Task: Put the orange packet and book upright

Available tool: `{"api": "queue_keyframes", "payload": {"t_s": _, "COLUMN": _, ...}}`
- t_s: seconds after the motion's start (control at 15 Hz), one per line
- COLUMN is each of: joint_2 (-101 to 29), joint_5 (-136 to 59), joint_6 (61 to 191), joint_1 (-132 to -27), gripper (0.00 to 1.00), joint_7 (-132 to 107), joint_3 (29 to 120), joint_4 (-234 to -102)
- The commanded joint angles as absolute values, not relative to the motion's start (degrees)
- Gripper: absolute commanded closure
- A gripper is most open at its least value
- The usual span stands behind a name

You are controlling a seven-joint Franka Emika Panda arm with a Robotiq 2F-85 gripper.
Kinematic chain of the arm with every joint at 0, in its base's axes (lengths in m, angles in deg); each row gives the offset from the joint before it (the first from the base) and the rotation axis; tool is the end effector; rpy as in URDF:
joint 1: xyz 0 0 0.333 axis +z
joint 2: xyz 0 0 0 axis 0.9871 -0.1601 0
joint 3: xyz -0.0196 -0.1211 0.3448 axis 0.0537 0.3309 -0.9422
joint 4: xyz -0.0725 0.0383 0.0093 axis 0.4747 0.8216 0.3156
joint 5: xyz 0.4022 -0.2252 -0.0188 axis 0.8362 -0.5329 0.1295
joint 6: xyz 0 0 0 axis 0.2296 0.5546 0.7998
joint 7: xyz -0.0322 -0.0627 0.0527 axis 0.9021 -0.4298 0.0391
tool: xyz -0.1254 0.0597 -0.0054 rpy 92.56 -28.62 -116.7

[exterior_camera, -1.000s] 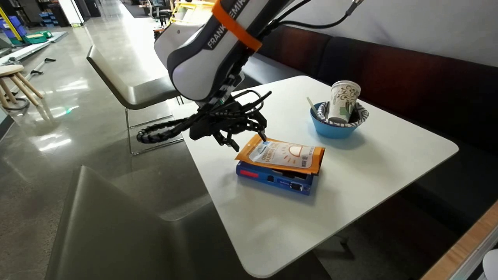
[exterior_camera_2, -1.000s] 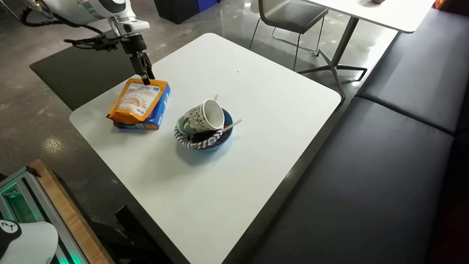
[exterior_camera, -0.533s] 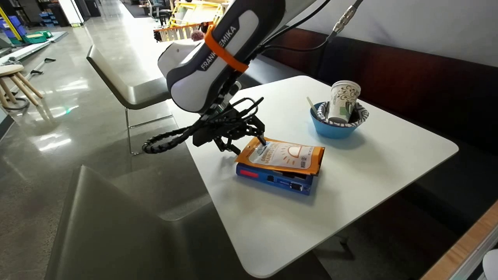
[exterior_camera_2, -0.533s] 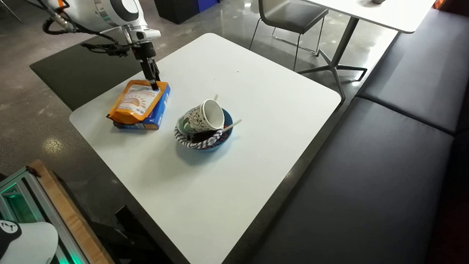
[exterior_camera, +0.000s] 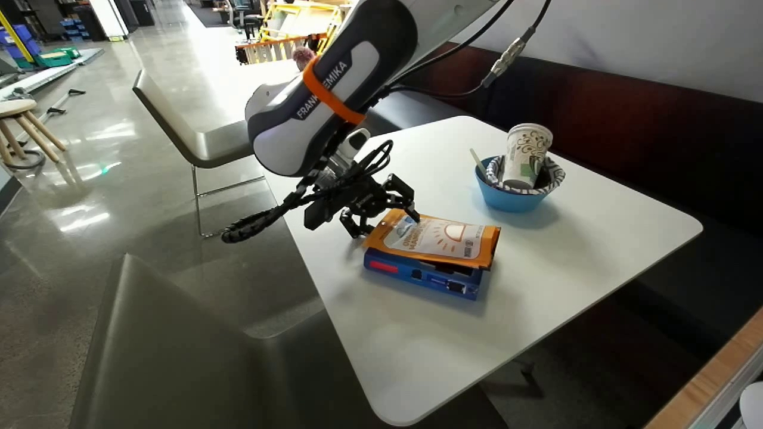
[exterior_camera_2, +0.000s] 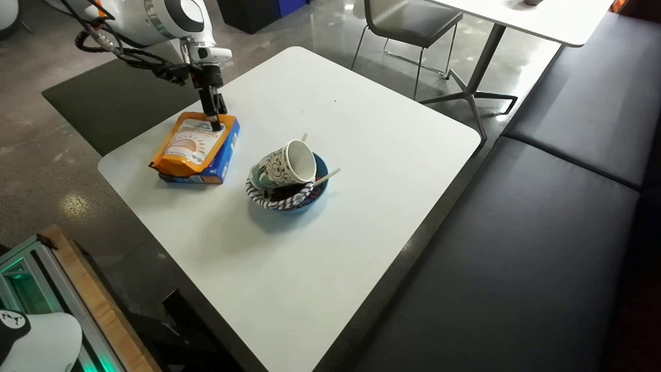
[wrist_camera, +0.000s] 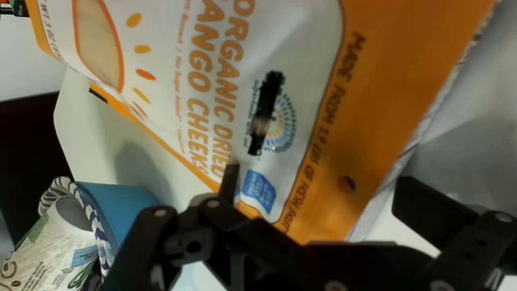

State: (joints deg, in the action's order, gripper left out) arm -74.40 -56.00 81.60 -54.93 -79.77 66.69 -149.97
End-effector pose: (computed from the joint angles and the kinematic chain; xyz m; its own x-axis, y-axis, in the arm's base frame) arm 0.6675 0.3122 0.0937 0.8217 -0.5697 0.0152 -0.4319 -0.6051 0.6688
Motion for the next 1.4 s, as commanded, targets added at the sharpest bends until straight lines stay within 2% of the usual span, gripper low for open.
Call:
{"api": "queue_keyframes", "payload": {"t_s": 0.0, "joint_2": -78.11, "joint_5": -54.26, "joint_6": 77.97, "joint_1": -54.01, "gripper": 0.35, "joint_7": -78.12, "joint_3": 67.62, "joint_4": -144.93}}
{"api": "queue_keyframes", "payload": {"t_s": 0.13, "joint_2": -78.73, "joint_5": -53.94, "joint_6": 77.17, "joint_1": -53.96, "gripper": 0.52, "joint_7": -77.72, "joint_3": 67.6, "joint_4": -143.61}}
{"api": "queue_keyframes", "payload": {"t_s": 0.53, "joint_2": -79.51, "joint_5": -53.69, "joint_6": 74.47, "joint_1": -53.63, "gripper": 0.92, "joint_7": -77.5, "joint_3": 67.66, "joint_4": -141.08}}
{"api": "queue_keyframes", "payload": {"t_s": 0.87, "joint_2": -79.72, "joint_5": -53.26, "joint_6": 73.71, "joint_1": -53.77, "gripper": 1.0, "joint_7": -77.36, "joint_3": 67.57, "joint_4": -140.29}}
{"api": "queue_keyframes", "payload": {"t_s": 1.33, "joint_2": -77.6, "joint_5": -52.85, "joint_6": 75.08, "joint_1": -53.74, "gripper": 0.98, "joint_7": -77.26, "joint_3": 67.24, "joint_4": -141.48}}
